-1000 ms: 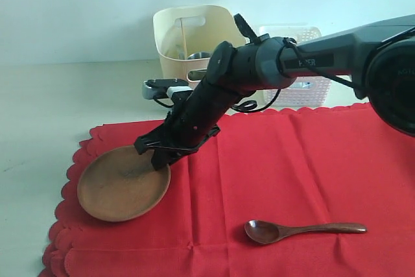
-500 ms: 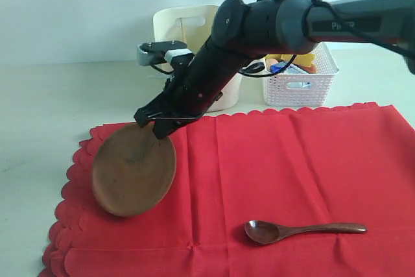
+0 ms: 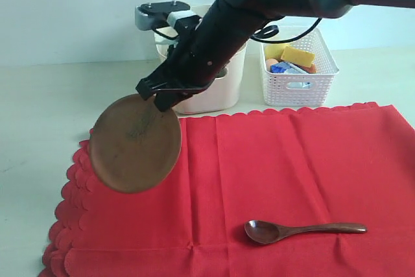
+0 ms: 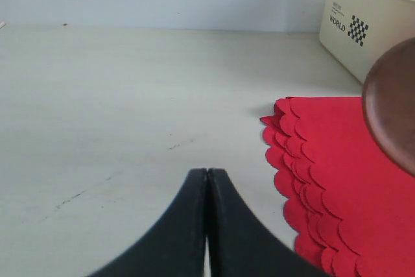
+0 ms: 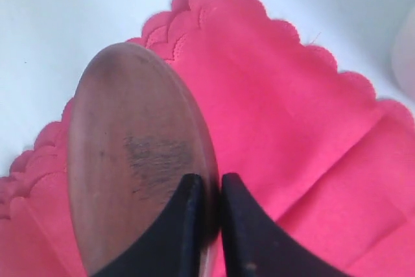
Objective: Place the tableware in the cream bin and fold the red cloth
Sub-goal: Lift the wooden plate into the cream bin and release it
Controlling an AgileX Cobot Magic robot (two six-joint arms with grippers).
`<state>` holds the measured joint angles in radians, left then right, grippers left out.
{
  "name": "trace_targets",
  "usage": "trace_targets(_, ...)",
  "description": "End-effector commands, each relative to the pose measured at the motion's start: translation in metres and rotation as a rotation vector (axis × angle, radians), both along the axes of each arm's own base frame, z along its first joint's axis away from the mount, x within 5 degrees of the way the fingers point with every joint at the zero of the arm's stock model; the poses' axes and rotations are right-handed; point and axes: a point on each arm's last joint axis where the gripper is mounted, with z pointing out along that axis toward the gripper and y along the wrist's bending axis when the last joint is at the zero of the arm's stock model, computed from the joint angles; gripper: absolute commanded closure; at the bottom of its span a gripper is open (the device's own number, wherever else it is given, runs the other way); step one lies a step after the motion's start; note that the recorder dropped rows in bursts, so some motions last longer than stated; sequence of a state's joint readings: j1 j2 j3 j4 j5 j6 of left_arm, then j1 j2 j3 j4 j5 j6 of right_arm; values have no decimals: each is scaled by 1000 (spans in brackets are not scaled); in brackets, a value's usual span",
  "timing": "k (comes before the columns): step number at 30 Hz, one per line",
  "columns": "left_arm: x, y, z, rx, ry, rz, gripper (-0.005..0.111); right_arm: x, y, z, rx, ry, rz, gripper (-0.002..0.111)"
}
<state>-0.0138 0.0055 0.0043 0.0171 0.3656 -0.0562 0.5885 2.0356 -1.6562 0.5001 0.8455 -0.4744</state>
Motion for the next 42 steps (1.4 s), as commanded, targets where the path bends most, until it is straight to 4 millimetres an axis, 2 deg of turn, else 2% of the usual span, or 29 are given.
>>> trace_targets(1,0,0,3,-5,-24,-6,107,7,-19,35,52,-68,-67,108)
trace_targets(5,0,0,3,-5,-24,-6,107,15,-40,53,76,-107,-128,108)
trace_targets(12,0,0,3,-5,-24,-6,107,37,-81,65,94,-148,-241,108)
trace_targets(20,0,0,3,-5,-24,-6,107,75,-119,96,235,-240,-379,108)
trace_targets(23,0,0,3,-5,-24,-6,107,95,-130,97,267,-286,-408,108)
trace_targets(28,0,0,3,-5,-24,-6,107,130,-138,79,360,-266,-483,108)
trace_targets(33,0,0,3,-5,-24,-6,107,163,-134,40,369,-266,-521,108)
trace_targets(39,0,0,3,-5,-24,-6,107,182,-130,-3,380,-237,-535,108)
trace_targets(42,0,0,3,-5,-24,-6,107,184,-128,-14,370,-236,-500,99)
